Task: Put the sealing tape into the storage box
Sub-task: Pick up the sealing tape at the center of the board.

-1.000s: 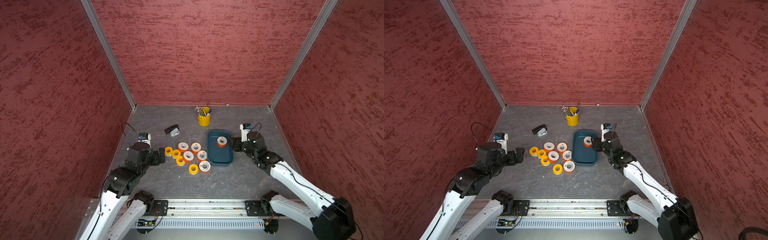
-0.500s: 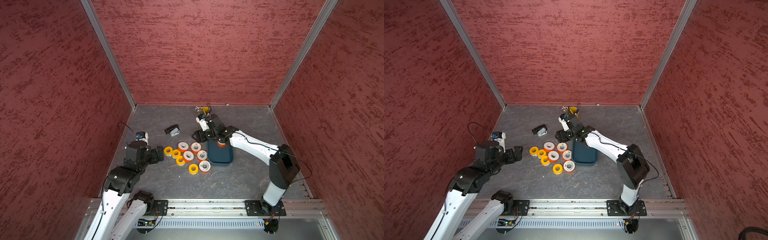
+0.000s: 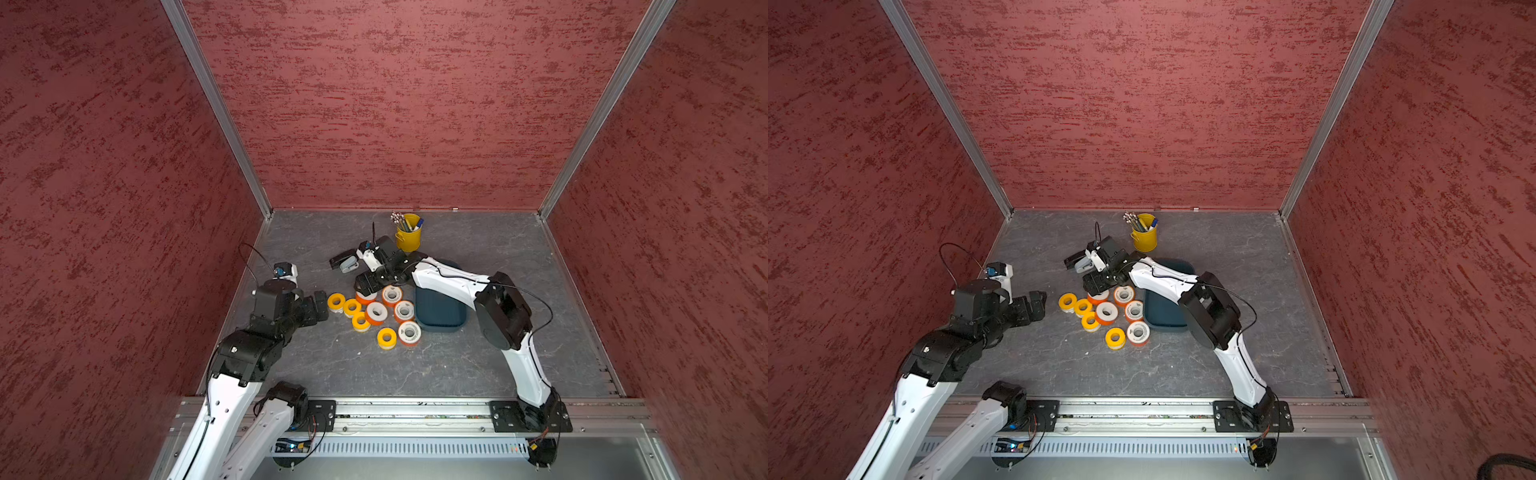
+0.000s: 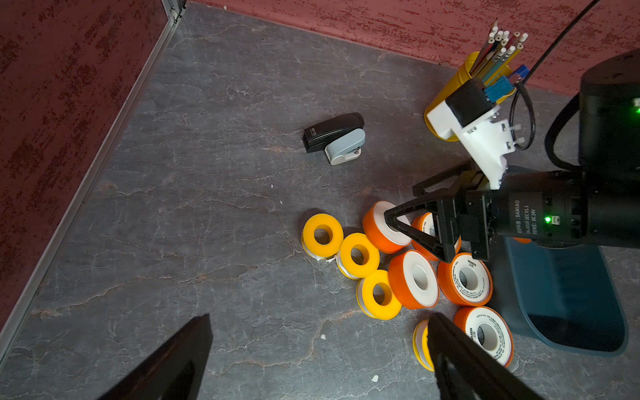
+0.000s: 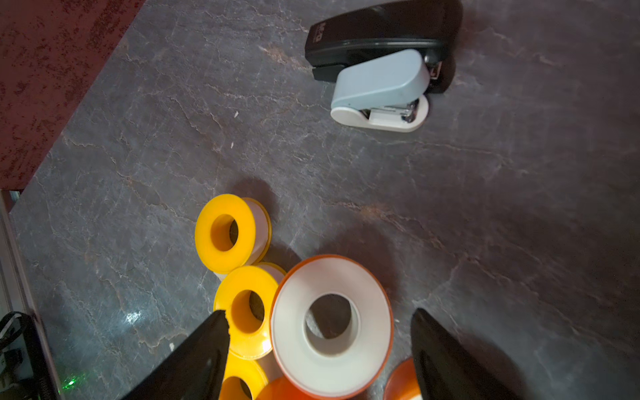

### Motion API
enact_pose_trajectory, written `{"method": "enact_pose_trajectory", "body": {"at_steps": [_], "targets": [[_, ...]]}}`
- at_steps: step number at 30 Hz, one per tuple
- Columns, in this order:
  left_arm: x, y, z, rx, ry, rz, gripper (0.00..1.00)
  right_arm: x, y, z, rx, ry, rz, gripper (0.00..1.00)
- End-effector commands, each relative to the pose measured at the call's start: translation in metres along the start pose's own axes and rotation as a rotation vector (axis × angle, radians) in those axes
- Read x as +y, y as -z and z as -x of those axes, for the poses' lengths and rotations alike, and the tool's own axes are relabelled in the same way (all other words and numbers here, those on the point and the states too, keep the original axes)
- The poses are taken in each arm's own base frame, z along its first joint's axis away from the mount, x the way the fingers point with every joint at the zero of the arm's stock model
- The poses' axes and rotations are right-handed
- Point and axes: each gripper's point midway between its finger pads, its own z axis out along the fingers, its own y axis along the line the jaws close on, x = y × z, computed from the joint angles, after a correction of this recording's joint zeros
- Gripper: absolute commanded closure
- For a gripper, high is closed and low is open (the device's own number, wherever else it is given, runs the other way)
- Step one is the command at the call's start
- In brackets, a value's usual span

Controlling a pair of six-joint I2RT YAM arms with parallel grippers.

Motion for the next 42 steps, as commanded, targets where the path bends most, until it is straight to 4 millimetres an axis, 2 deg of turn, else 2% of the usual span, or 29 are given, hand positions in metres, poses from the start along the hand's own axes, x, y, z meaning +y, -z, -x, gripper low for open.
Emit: {"method": "enact_pose_trajectory", "body": {"at_steps": [1, 12, 26, 31, 38, 42], "targets": [[0.0, -0.002, 0.001, -0.008, 0.007, -0.005, 0.0, 0.002, -0.002, 0.008, 0.003, 0.026, -0.015, 0.13], [-0.001, -0.003, 0.001, -0.001, 0.007, -0.007, 0.0, -0.006, -0.026, -0.008, 0.087, 0.018, -0.026, 0.08], [-0.001, -0.003, 0.001, -0.002, 0.009, -0.013, 0.0, -0.009, -0.039, -0.026, 0.156, 0.013, -0.013, 0.08], [-0.002, -0.003, 0.001, -0.003, 0.009, -0.016, 0.0, -0.006, -0.042, -0.032, 0.176, -0.003, 0.012, 0.11], [-0.002, -0.002, 0.001, -0.004, 0.01, -0.018, 0.0, -0.002, -0.042, -0.032, 0.179, -0.009, 0.036, 0.29], [-0.002, -0.003, 0.001, -0.004, 0.01, -0.018, 0.0, -0.002, -0.039, -0.028, 0.167, -0.014, 0.025, 0.31]]}}
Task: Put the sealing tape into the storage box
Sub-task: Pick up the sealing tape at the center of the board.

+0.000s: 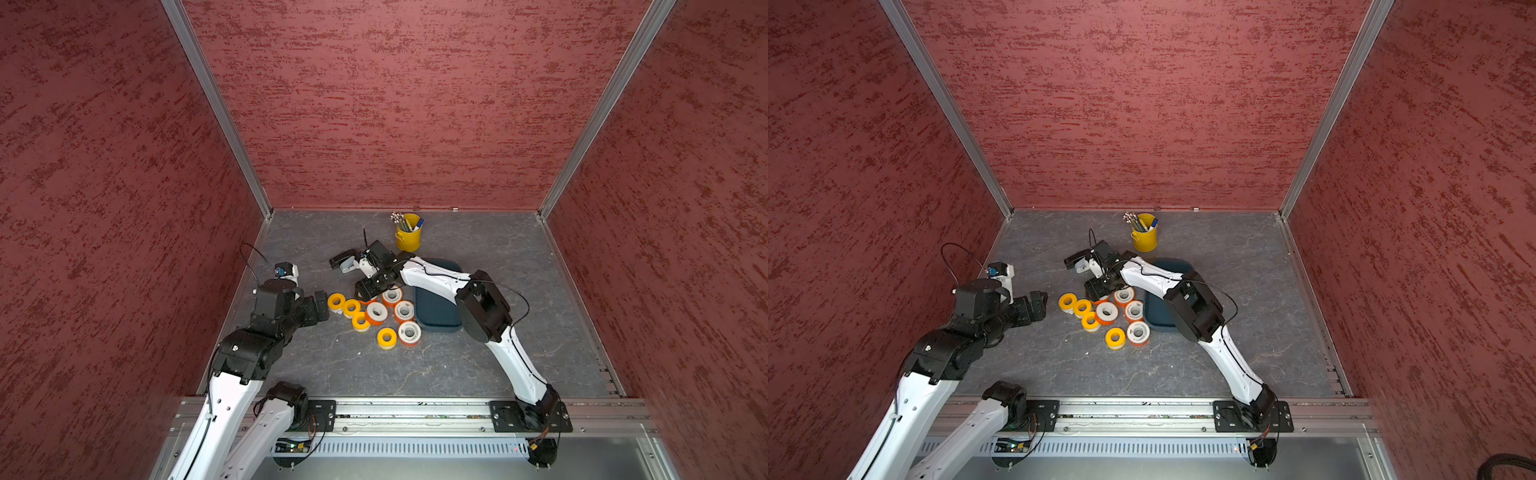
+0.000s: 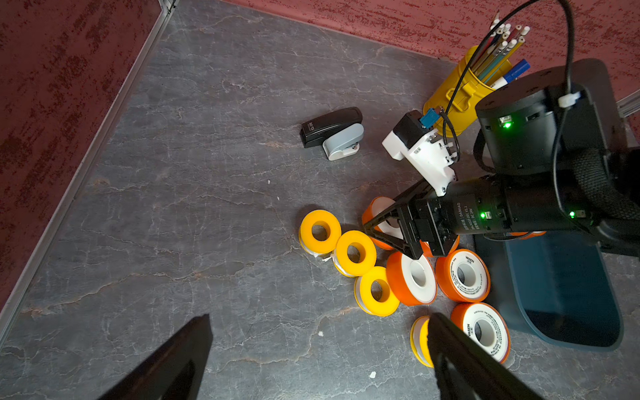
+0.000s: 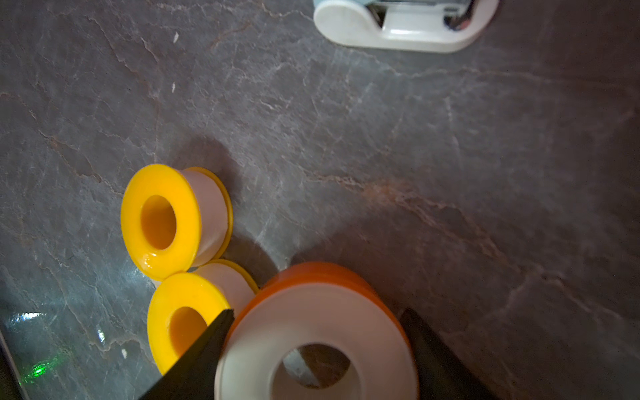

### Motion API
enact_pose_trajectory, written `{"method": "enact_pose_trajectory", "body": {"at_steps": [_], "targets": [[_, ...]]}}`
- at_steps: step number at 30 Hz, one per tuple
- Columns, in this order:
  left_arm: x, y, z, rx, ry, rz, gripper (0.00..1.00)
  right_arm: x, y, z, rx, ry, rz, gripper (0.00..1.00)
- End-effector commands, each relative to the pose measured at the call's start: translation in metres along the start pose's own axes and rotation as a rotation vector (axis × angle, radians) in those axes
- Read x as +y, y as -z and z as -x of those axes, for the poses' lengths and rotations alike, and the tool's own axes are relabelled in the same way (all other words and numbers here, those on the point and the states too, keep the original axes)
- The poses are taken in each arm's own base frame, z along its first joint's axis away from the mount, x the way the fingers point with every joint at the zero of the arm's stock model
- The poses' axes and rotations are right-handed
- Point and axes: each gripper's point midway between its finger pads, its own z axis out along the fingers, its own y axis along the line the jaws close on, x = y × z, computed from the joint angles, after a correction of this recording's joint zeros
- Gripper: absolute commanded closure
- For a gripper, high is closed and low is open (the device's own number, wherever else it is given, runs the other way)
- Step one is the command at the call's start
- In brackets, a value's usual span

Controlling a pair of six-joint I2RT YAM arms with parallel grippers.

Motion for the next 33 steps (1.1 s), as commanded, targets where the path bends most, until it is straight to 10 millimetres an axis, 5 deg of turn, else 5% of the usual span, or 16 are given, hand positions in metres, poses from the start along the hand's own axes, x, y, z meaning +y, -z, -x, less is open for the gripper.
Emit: {"method": "enact_pose_trajectory", "body": {"at_steps": [1, 9, 21, 27, 33], "targets": [[-0.001, 0.0, 0.003, -0.02, 0.004, -0.008, 0.0, 0.007, 0.004, 0.008, -0.014, 0.0, 0.009, 0.32], [0.0, 0.0, 0.003, -0.019, 0.004, -0.008, 0.0, 0.016, 0.037, 0.03, -0.091, 0.015, -0.003, 0.34], [-0.001, 0.0, 0.003, -0.021, 0.005, -0.01, 0.0, 0.023, 0.124, 0.052, -0.255, 0.047, -0.096, 0.34], [-0.001, 0.003, 0.004, -0.031, 0.005, -0.015, 0.0, 0.012, 0.173, 0.036, -0.329, 0.001, -0.107, 0.34], [-0.002, 0.002, 0.004, -0.029, 0.007, -0.024, 0.0, -0.021, 0.203, -0.003, -0.376, -0.072, -0.163, 0.34]]}}
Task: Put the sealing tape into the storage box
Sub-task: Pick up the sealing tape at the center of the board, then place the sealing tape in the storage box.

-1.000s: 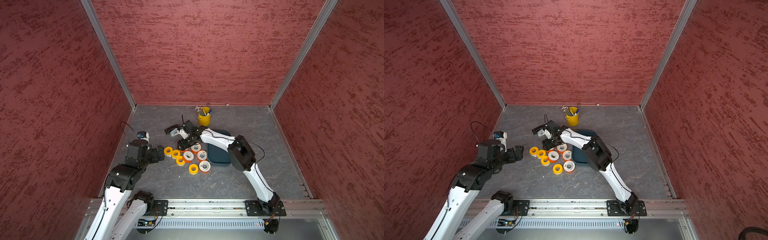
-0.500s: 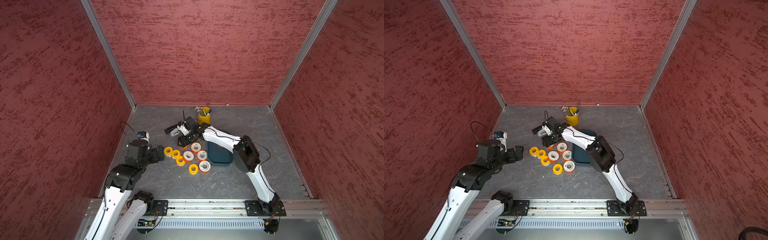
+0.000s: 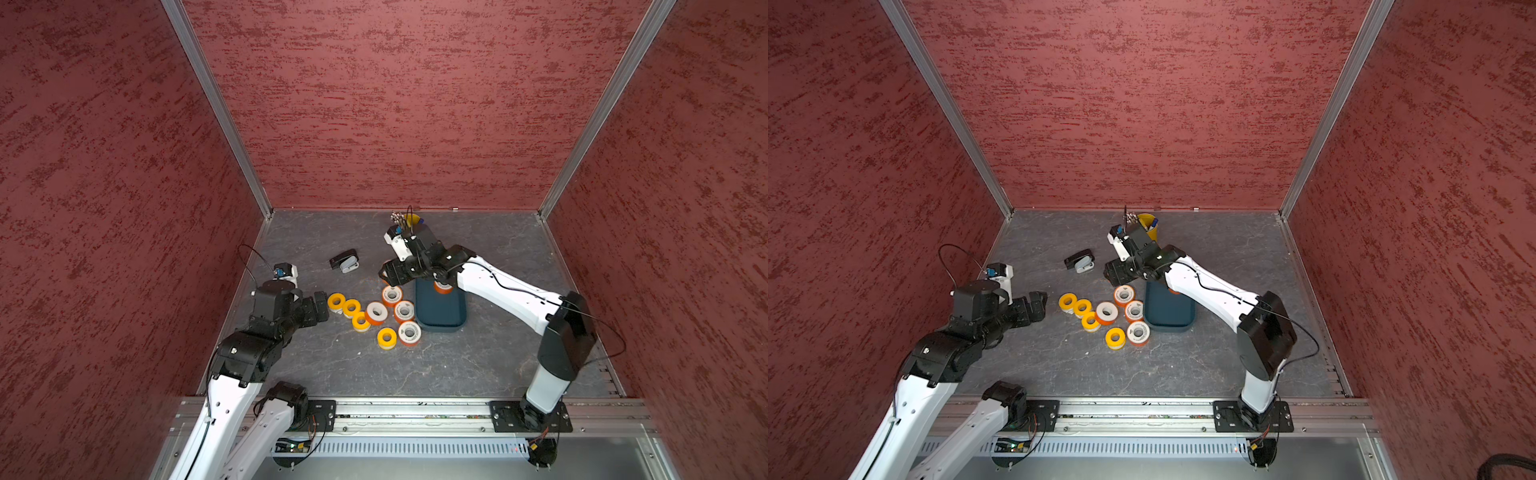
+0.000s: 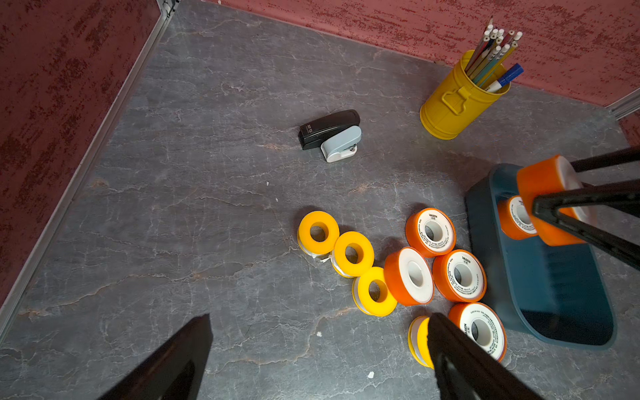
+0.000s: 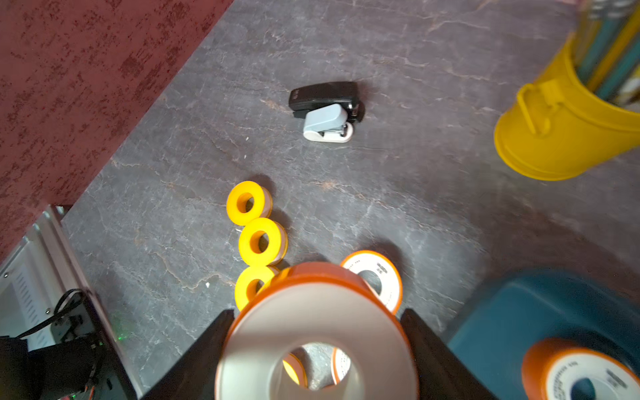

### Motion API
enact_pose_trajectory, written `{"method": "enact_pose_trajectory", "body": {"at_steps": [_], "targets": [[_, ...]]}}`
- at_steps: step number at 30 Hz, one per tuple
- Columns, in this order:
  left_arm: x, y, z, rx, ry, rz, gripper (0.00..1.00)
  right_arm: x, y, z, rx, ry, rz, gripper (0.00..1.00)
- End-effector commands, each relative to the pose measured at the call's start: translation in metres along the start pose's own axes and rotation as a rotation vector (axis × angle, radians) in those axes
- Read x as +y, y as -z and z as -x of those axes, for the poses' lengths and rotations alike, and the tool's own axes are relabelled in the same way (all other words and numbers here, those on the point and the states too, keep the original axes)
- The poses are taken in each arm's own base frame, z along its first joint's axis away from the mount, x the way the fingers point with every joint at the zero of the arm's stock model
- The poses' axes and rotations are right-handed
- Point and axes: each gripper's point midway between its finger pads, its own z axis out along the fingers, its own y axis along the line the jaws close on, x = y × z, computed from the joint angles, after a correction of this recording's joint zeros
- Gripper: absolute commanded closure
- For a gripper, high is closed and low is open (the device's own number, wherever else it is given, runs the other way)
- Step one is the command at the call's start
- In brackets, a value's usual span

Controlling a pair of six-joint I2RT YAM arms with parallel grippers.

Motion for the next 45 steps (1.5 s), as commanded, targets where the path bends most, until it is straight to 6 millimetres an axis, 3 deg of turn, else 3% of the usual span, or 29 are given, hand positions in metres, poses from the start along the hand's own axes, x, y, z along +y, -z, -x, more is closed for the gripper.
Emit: {"method": "enact_pose_trajectory", "body": {"at_steps": [1, 7, 13, 21, 29, 45], "targets": [[-0.002, -0.001, 0.003, -0.018, 0.005, -0.016, 0.0, -0.026, 0.013, -0.004, -0.059, -0.047, -0.061, 0.34], [-0.003, 0.001, 0.004, -0.021, 0.005, -0.022, 0.0, -0.073, 0.016, -0.046, -0.029, -0.125, -0.165, 0.34], [-0.003, -0.001, 0.003, -0.014, 0.006, -0.026, 0.0, -0.094, 0.002, -0.075, 0.027, -0.204, -0.148, 0.34], [-0.002, -0.001, 0.003, -0.014, 0.009, -0.024, 0.0, -0.113, -0.029, -0.087, 0.104, -0.213, -0.207, 0.35], [-0.002, -0.002, 0.003, -0.01, 0.011, -0.024, 0.0, -0.123, -0.047, -0.089, 0.127, -0.211, -0.238, 0.34], [-0.001, -0.003, 0.003, -0.009, 0.014, -0.02, 0.0, -0.132, -0.059, -0.085, 0.126, -0.175, -0.276, 0.25]]}}
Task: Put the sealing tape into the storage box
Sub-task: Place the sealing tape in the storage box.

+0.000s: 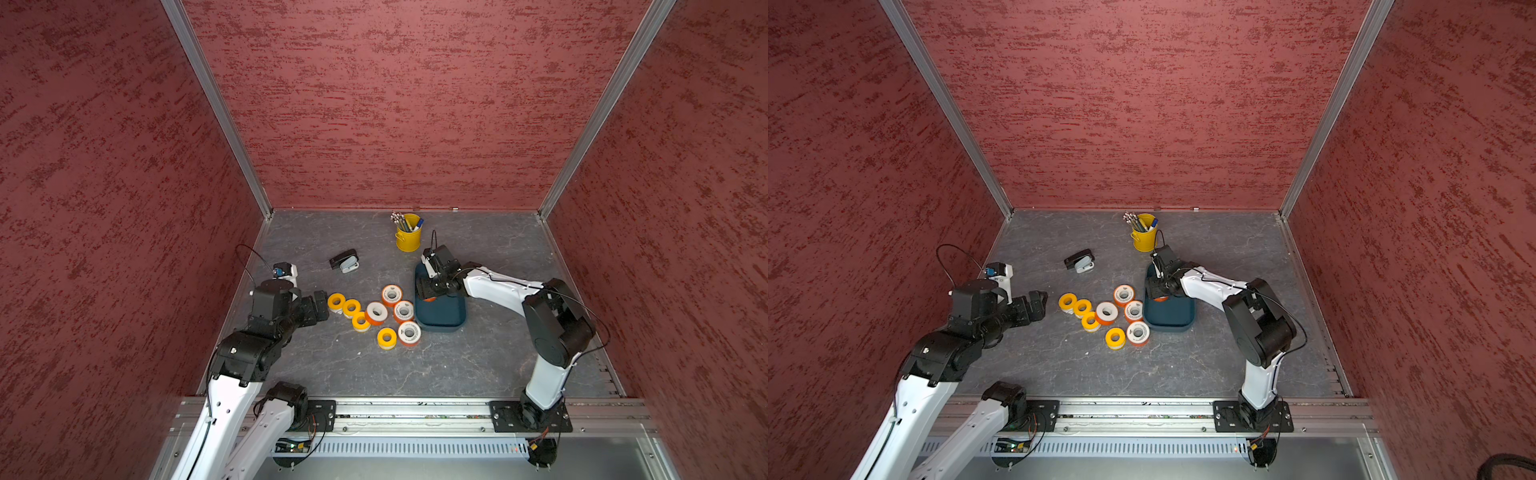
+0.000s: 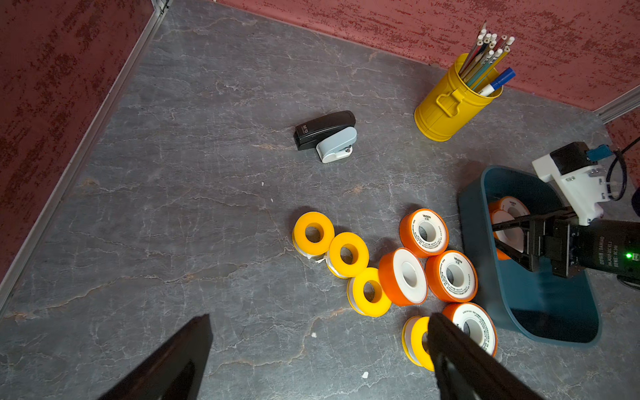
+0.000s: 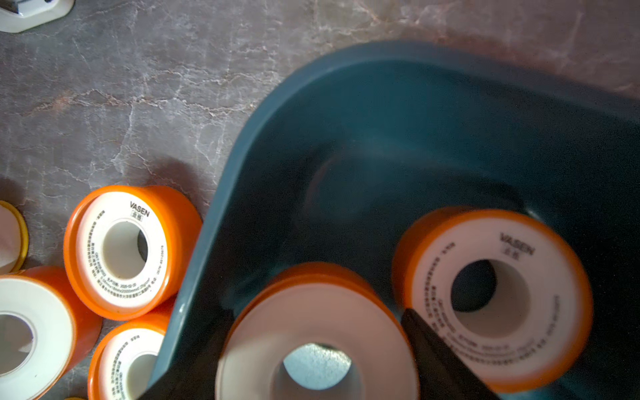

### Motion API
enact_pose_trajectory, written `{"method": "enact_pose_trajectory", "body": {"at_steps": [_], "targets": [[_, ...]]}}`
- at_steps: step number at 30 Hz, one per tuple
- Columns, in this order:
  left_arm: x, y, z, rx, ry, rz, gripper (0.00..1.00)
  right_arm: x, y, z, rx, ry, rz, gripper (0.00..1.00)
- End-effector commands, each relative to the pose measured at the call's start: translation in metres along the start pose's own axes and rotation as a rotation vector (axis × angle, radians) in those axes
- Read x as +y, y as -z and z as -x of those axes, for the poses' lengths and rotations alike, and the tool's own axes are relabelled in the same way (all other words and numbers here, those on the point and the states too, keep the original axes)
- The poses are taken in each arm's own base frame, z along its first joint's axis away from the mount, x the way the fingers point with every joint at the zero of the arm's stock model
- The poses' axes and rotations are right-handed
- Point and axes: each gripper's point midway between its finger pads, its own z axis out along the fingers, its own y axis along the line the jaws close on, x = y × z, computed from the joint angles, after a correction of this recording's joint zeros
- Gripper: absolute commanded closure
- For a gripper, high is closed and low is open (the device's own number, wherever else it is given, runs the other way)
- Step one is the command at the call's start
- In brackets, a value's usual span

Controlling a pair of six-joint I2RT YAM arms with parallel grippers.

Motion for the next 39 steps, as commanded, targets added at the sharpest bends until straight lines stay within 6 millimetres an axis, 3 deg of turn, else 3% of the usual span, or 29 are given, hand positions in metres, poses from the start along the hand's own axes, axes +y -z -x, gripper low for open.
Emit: {"method": "enact_pose_trajectory", "body": {"at_steps": [1, 18, 25, 33, 39], "targets": [[0.0, -0.002, 0.002, -0.01, 0.001, -0.004, 0.0, 0.002, 0.002, 0.021, -0.056, 0.013, -0.007, 0.25], [0.001, -0.004, 0.002, -0.002, 0.004, -0.001, 0.0, 0.007, 0.016, 0.027, -0.09, 0.025, 0.017, 0.19], [0.0, -0.004, 0.002, -0.003, 0.005, -0.002, 0.0, 0.009, 0.042, 0.025, -0.148, 0.022, 0.038, 0.23], [0.002, -0.004, 0.003, -0.006, 0.011, 0.002, 0.0, -0.007, 0.082, 0.017, -0.259, 0.007, -0.01, 0.24], [0.003, -0.003, 0.003, -0.007, 0.012, 0.005, 0.0, -0.024, 0.105, -0.006, -0.344, -0.015, -0.039, 0.24]]}}
